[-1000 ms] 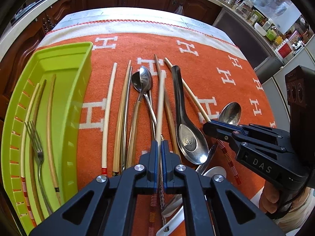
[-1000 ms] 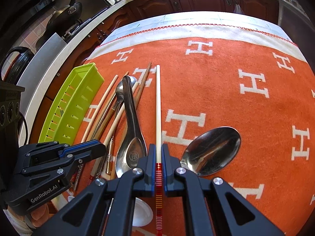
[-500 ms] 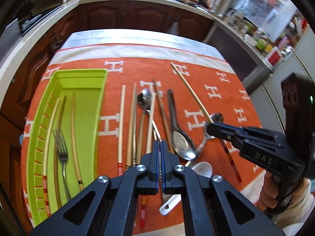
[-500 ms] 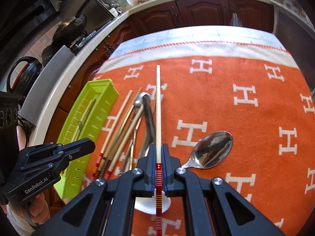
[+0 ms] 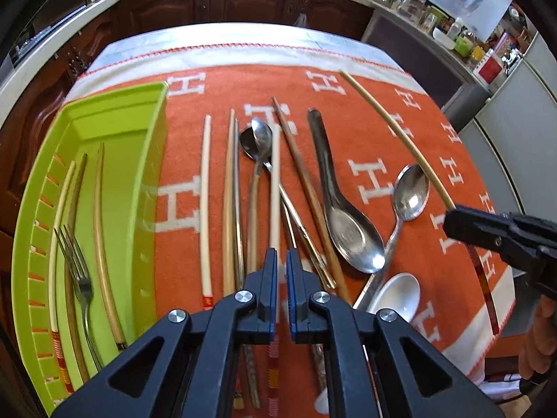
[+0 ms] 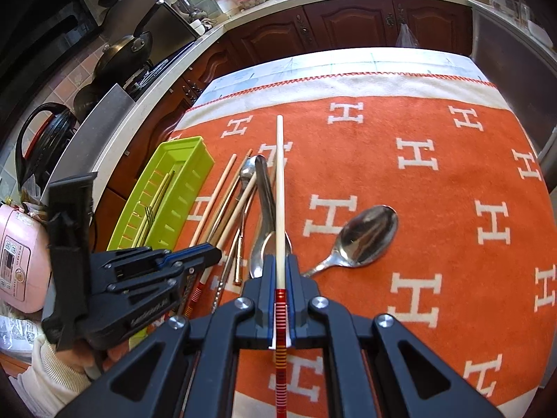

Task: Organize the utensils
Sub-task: 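Carry both chopsticks over the green tray and open both tools to release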

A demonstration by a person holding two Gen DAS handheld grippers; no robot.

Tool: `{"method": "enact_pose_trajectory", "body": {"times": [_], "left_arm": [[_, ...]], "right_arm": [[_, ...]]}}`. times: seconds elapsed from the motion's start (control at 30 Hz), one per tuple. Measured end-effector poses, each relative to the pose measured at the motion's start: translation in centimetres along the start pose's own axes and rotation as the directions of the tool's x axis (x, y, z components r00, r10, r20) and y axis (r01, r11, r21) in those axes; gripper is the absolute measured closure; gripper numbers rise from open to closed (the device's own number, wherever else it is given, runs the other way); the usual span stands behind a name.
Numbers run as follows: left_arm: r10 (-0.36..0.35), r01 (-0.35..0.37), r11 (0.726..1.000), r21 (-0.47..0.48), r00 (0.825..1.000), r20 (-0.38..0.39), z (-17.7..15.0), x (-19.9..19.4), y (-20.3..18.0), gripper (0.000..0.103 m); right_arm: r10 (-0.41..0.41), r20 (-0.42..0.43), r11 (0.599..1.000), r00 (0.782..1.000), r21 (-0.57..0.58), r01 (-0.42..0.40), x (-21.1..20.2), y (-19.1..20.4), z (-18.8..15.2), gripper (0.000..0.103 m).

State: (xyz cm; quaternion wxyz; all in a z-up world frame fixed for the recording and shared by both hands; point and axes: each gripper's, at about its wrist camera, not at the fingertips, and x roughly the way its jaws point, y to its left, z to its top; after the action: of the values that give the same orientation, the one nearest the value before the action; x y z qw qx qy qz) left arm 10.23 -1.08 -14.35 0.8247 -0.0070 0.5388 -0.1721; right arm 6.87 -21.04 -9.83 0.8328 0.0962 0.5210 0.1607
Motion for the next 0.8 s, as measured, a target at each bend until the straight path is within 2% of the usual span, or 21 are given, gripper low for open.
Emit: {"method": "enact_pose_trajectory", "body": {"times": [0.1,0.33,0.43,0.5,0.67,0.8], "left_arm": [[0.001,-0.001,1.0,-0.005,1.0,-0.026,0.0,0.9,0.4,0.098],[0.041,-0.04,0.999,0.032,0.999,-0.009,-0.1,1.3,-0.4,0.095],[0.087,-0.087,0.995,0.042,0.996,-0.009,-0.1,1.3,-1.0,0.1],[0.066,-0.065,0.998,0.01,0.997,-0.027,0.2,1.1,-1.2,0.1],[0.065,-0.066,0.998,0.021,0.997,0.046,0.8,-4.2,-1.6,0.1],[0.148,-0.152,0.988,0.032,0.982,0.117,0.5,-9.4,-0.8,0.1]], "right_arm": [[0.002,-0.004,1.0,1.0,0.01,-0.002,0.0,-0.3,-0.2,0.098],[0.014,-0.013,1.0,1.0,0.01,-0.013,0.4,0.0,-0.4,0.098],[0.019,-0.014,1.0,1.0,0.009,-0.019,0.3,0.3,-0.3,0.098],[0.027,-0.014,1.0,1.0,0.011,-0.027,0.1,0.4,-0.3,0.098],[0.052,-0.016,0.999,0.999,0.006,-0.052,-0.8,1.6,0.3,0.098],[0.119,-0.023,0.993,0.993,0.008,-0.119,-1.1,3.5,1.1,0.098]]}}
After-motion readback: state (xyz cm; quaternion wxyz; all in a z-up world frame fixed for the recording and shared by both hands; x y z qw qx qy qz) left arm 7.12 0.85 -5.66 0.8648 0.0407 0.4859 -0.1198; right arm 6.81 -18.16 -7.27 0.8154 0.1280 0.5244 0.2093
